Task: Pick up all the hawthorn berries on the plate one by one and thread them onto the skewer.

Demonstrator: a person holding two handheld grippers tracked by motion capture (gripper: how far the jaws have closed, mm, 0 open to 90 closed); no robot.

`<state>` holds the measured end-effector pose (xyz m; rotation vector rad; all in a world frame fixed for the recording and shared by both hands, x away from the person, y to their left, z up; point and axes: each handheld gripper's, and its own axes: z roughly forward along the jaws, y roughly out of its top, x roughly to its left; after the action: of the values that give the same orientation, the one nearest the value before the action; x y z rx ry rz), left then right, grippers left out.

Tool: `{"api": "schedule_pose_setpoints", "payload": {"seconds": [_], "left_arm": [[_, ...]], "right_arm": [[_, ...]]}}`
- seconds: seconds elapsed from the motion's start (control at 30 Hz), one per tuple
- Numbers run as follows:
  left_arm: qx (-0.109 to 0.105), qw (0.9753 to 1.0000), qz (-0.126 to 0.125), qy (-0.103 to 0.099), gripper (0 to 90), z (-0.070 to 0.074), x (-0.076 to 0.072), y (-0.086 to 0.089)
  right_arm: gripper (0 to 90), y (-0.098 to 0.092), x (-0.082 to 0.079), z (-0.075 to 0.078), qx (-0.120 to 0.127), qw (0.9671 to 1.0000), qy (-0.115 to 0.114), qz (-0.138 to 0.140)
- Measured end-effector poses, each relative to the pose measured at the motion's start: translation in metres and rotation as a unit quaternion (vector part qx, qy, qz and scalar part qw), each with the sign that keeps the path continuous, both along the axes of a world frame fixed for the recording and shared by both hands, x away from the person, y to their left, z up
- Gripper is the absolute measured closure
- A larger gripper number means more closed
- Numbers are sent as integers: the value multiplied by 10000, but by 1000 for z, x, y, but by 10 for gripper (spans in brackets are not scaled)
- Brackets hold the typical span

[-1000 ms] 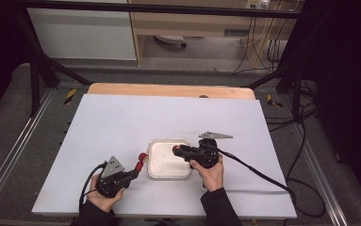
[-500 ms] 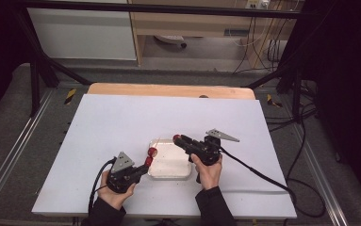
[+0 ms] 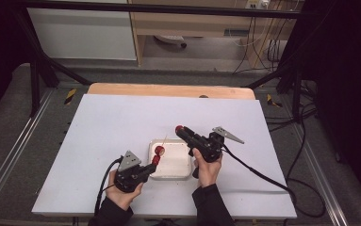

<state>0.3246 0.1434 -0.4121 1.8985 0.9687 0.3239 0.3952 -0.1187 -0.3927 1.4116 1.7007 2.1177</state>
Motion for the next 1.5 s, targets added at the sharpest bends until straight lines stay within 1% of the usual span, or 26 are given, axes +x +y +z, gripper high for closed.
{"api": "schedule_pose_setpoints", "payload": {"seconds": [0.1,0.17,0.33,0.4,0.7,1.0,1.23,1.47,1.5], "left_arm": [[-18,10000,-37,2,879,1,0,-6],[-36,10000,-55,16,879,2,0,-9],[-27,9999,-60,94,879,2,3,-16],[-39,9999,-54,104,879,1,4,-18],[-101,9999,-32,114,879,2,6,-22],[-110,9999,-56,102,880,2,6,-26],[-148,9998,-72,132,879,1,7,-28],[-248,9996,-28,155,879,2,8,-29],[-290,9994,-8,168,879,2,8,-29]], "right_arm": [[629,-1,0,2,131,9999,-40,-59],[629,-1,0,3,213,9997,-50,-52],[629,-2,0,4,230,9996,-133,-61],[629,-1,0,4,281,9994,-165,-66],[629,1,0,2,303,9992,-247,-116],[629,2,-1,-1,349,9990,-275,-95],[629,3,-1,-2,364,9989,-270,-80],[629,5,-2,-4,396,9989,-260,-70],[629,6,-2,-5,392,9989,-249,-61]]}}
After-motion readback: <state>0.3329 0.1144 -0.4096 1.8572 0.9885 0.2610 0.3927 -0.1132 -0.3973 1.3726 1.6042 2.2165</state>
